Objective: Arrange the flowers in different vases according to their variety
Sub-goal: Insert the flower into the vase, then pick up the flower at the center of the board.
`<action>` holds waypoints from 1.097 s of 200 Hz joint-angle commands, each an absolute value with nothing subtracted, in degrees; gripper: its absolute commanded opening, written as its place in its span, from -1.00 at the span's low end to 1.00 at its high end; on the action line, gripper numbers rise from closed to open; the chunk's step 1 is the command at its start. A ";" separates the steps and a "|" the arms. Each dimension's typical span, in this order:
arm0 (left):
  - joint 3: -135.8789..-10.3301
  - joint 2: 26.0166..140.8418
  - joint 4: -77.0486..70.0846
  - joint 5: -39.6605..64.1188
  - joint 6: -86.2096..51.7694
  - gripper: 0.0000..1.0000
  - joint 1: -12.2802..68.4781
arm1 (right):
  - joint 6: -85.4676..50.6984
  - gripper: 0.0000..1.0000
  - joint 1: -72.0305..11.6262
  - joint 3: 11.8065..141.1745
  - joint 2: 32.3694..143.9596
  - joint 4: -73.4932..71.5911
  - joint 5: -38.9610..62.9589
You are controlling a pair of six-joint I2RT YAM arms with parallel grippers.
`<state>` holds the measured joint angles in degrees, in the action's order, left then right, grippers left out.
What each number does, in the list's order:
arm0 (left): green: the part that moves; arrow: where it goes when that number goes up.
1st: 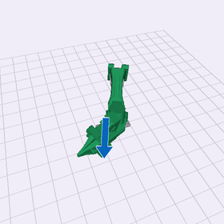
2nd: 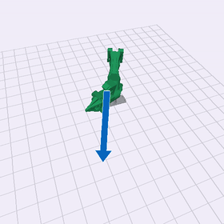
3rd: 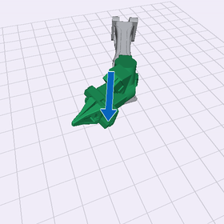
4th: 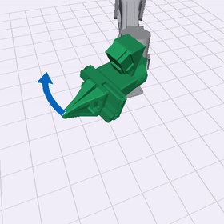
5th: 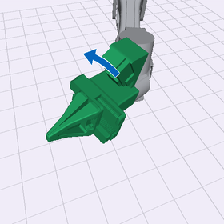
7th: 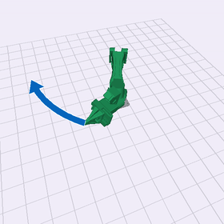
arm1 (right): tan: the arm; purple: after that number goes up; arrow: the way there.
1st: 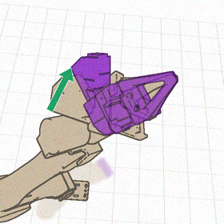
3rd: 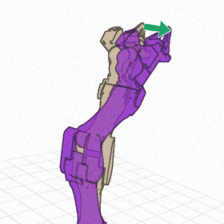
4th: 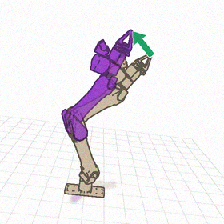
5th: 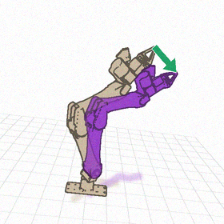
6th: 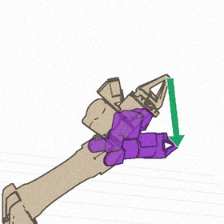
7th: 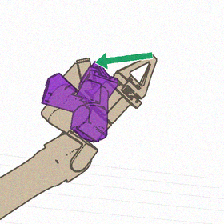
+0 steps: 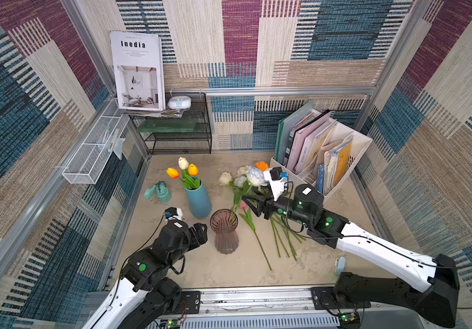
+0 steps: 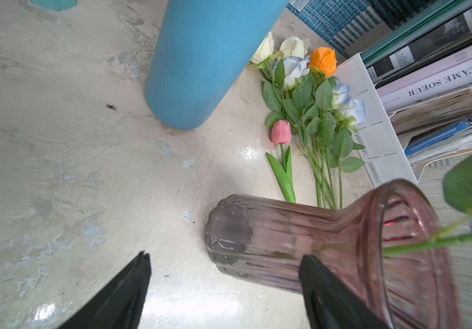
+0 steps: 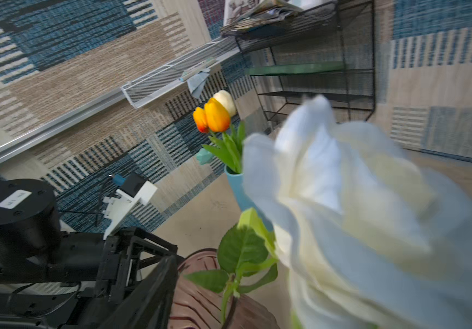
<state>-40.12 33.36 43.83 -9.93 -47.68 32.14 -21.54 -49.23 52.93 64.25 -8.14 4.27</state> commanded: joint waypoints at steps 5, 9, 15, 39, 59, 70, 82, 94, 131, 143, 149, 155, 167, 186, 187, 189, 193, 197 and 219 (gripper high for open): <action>-40.87 34.87 44.22 -12.54 -45.61 0.82 31.99 | -22.11 0.33 -43.14 50.58 60.29 0.88 2.22; -40.83 35.09 44.14 -12.59 -45.51 0.83 31.99 | -22.23 0.32 -41.81 50.01 59.67 1.24 2.56; -40.71 35.36 44.02 -12.69 -45.39 0.84 31.91 | -22.53 0.31 -40.00 49.04 58.85 1.84 2.82; -39.90 35.55 43.55 -12.42 -45.27 0.85 31.55 | -22.52 0.31 -34.35 46.08 56.53 3.05 4.91; -39.16 35.21 43.54 -12.13 -45.33 0.86 31.30 | -22.64 0.30 -31.38 44.87 57.42 4.96 4.56; -38.80 34.85 43.64 -11.99 -45.35 0.85 31.09 | -22.93 0.28 -29.74 44.57 59.27 6.18 4.47; -38.29 34.47 43.81 -11.95 -45.43 0.86 30.96 | -23.28 0.22 -27.91 44.30 62.31 7.43 4.47; -37.93 34.04 43.86 -11.87 -45.40 0.86 30.76 | -23.10 0.16 -26.63 44.60 66.06 8.45 4.41; -37.03 33.18 44.03 -10.98 -45.37 0.86 29.93 | -20.87 -0.09 -25.90 48.41 77.51 10.97 5.25; -36.70 33.01 43.95 -10.76 -45.46 0.86 29.71 | -19.80 -0.19 -25.92 49.61 80.61 10.68 7.31; -36.52 32.91 43.86 -10.59 -45.48 0.86 29.58 | -19.43 -0.21 -25.91 50.11 82.24 10.40 8.08; -36.35 32.89 43.77 -10.37 -45.50 0.86 29.54 | -18.82 -0.22 -25.91 50.90 83.92 10.45 8.75; -36.17 32.79 43.77 -10.04 -45.52 0.86 29.33 | -17.66 -0.25 -25.89 52.77 87.58 11.41 9.14; -35.95 32.45 43.75 -9.84 -45.53 0.86 29.17 | -16.63 -0.26 -25.92 54.77 91.71 12.16 10.10; -35.95 32.48 43.76 -9.84 -45.53 0.86 29.13 | -16.62 -0.26 -25.93 54.90 91.87 12.15 10.15; -35.90 32.55 43.77 -9.84 -45.46 0.86 29.10 | -16.66 -0.26 -25.91 55.10 92.27 12.13 10.21; -35.91 32.47 43.77 -9.84 -45.52 0.86 29.09 | -16.52 -0.26 -25.92 55.40 92.88 12.20 10.39; -35.83 32.43 43.77 -9.84 -45.52 0.86 29.01 | -16.37 -0.26 -25.91 55.72 93.56 12.28 10.62; -35.47 32.35 43.60 -9.42 -45.56 0.87 28.83 | -15.91 -0.26 -25.92 57.32 96.90 12.61 11.24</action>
